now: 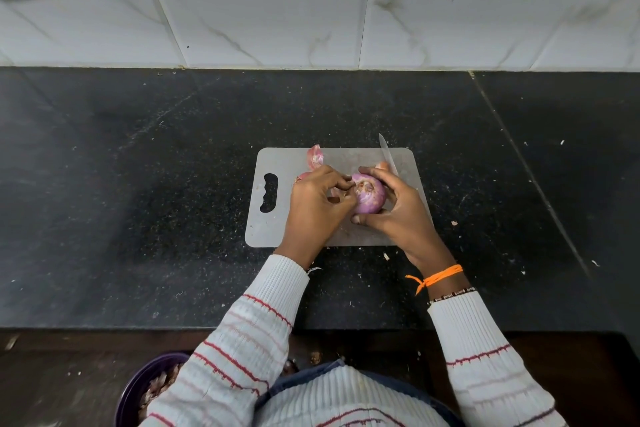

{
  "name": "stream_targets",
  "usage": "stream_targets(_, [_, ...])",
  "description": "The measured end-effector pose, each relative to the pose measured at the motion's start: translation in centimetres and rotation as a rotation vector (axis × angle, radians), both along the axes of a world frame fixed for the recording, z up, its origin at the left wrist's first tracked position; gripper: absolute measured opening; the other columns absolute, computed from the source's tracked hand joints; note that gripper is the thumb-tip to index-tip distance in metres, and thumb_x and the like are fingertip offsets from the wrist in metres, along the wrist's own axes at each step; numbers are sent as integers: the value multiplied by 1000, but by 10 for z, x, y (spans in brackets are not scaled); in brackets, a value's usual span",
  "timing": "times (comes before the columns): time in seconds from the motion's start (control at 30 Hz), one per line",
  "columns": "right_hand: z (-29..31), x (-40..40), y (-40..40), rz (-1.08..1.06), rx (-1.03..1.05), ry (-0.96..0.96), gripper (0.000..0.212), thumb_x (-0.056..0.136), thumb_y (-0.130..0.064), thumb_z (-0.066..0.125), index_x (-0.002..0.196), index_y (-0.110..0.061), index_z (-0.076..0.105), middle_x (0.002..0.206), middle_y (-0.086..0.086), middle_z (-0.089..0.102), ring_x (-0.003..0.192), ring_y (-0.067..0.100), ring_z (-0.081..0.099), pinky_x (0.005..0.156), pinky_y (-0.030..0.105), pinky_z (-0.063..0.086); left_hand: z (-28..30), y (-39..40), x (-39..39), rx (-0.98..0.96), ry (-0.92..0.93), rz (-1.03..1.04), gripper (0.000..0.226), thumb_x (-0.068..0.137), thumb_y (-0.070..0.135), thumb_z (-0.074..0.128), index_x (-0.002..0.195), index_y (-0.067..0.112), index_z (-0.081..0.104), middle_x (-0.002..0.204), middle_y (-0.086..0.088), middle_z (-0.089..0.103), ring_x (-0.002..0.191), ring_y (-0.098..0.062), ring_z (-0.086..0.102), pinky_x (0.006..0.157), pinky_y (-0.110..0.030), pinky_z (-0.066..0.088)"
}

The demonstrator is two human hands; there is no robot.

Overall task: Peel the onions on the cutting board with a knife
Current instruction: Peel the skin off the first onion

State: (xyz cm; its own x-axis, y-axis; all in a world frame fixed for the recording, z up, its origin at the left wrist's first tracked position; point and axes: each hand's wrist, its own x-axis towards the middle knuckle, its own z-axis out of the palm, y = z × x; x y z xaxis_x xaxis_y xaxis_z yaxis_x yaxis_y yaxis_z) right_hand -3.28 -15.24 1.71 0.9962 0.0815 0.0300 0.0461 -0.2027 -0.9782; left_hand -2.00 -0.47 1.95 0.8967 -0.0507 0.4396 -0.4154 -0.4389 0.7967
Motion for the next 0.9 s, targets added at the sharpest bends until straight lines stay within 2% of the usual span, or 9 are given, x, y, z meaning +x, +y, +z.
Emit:
stream_targets(0.1, [0,-1,1,-7,-16,7,74,58,8,81,123,-16,56,119,-11,55,107,-6,54,84,13,48,-1,1,1,13,10,12,9,73,2,70,81,3,71,83,-5,68,76,-15,64,69,-30,55])
stream_targets(0.23, [2,0,1,-22,3,15,71,60,11,79,122,-15,55,109,-29,45,97,-23,50,79,5,44,1,2,1,-63,25,41,9,76,4,71,85,6,73,83,-4,69,78,-12,64,69,-22,54])
stream_targets(0.3, [1,0,1,-28,13,17,70,60,12,77,121,-16,55,106,-31,43,94,-26,49,76,4,43,2,1,1,-68,33,36,10,74,5,74,84,6,73,84,-5,68,78,-9,63,67,-11,50])
stream_targets(0.37, [0,0,2,-31,7,21,70,59,12,78,120,-16,56,107,-30,45,96,-23,51,76,4,43,2,0,1,-56,43,39,10,72,5,76,82,5,73,83,-5,68,77,-9,63,65,-7,48])
stream_targets(0.53, [0,2,4,-42,-41,13,73,58,8,80,122,-16,57,114,-15,53,104,-6,55,81,10,47,0,1,2,-51,45,40,6,71,1,74,76,3,71,80,-6,68,74,-14,65,65,-13,51])
stream_targets(0.63, [0,2,6,-56,-78,6,73,58,5,82,123,-17,57,113,-18,53,105,-1,55,85,12,48,-2,0,2,-29,49,55,5,70,2,73,74,3,71,78,-5,67,73,-16,64,69,-31,55])
stream_targets(0.7, [-1,2,8,-74,-118,-5,72,57,1,83,122,-18,58,114,-14,56,108,3,55,89,18,49,-2,-2,2,2,44,76,5,68,1,71,72,2,70,76,-6,66,70,-18,62,66,-38,55])
stream_targets(0.9, [-6,3,15,-108,-164,1,70,58,-10,86,121,-20,58,119,-6,57,112,12,54,94,29,50,-6,-5,-1,124,30,133,8,67,-3,69,72,1,64,78,-9,61,67,-23,56,60,-38,50])
